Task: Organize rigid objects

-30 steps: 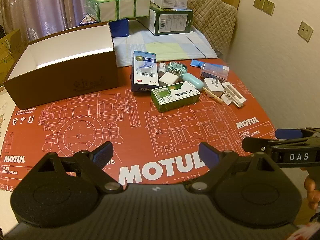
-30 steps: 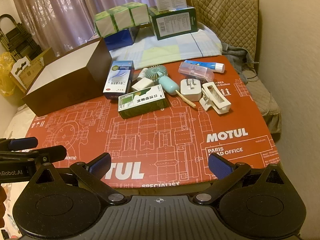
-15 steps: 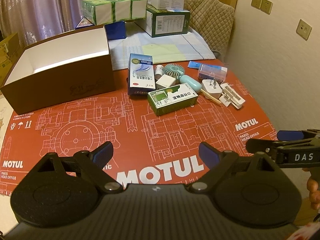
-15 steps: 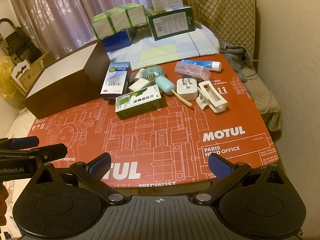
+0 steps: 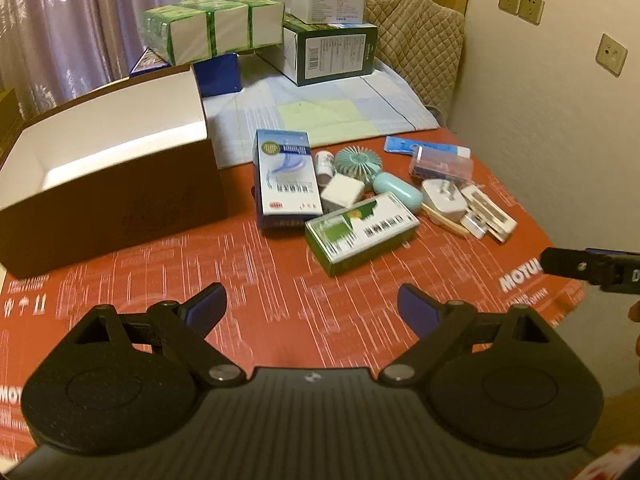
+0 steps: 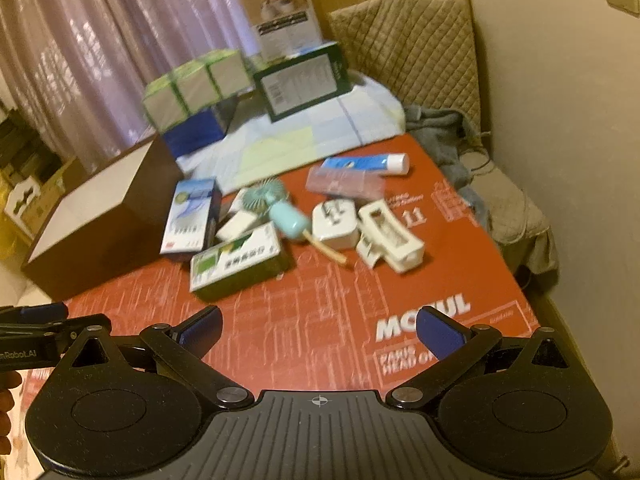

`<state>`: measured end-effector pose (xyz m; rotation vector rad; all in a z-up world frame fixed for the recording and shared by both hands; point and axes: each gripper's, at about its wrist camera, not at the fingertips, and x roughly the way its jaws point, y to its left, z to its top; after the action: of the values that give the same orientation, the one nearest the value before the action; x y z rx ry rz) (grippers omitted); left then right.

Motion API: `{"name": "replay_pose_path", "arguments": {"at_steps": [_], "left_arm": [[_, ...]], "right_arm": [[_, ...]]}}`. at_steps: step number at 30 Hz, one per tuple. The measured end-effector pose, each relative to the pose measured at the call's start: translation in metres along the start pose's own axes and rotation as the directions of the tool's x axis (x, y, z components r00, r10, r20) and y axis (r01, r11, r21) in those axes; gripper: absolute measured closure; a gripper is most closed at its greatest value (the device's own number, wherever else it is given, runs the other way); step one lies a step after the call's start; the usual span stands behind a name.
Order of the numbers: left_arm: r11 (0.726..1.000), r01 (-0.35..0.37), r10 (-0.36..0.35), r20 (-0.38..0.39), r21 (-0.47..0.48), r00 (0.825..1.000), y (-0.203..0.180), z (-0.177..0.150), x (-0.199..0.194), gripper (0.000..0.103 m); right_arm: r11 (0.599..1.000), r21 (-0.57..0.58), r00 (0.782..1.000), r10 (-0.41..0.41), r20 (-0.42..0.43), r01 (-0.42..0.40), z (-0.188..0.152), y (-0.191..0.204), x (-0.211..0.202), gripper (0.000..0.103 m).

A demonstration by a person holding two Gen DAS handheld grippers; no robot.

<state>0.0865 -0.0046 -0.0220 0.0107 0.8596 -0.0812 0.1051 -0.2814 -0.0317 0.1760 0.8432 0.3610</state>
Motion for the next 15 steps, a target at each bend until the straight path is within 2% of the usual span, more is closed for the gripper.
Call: {"name": "replay_pose_path", "arguments": {"at_steps": [7,15], "left_arm": [[0.999,0.038,-0.039,0.013,0.031,0.999,0.018,0.032,0.038,0.013],[0.993,0.070,-0.070,-0.001,0.092,0.998,0.026,0.063,0.079,0.017]], "right_arm": [[0.998,0.049,0.998,-0.028,0.058,0.025,0.020,-0.011,0.025,0.002],[0.990,0.067,0.989,-0.130,0.075,0.125,0.037,-0.005,0.054,0.006]]}}
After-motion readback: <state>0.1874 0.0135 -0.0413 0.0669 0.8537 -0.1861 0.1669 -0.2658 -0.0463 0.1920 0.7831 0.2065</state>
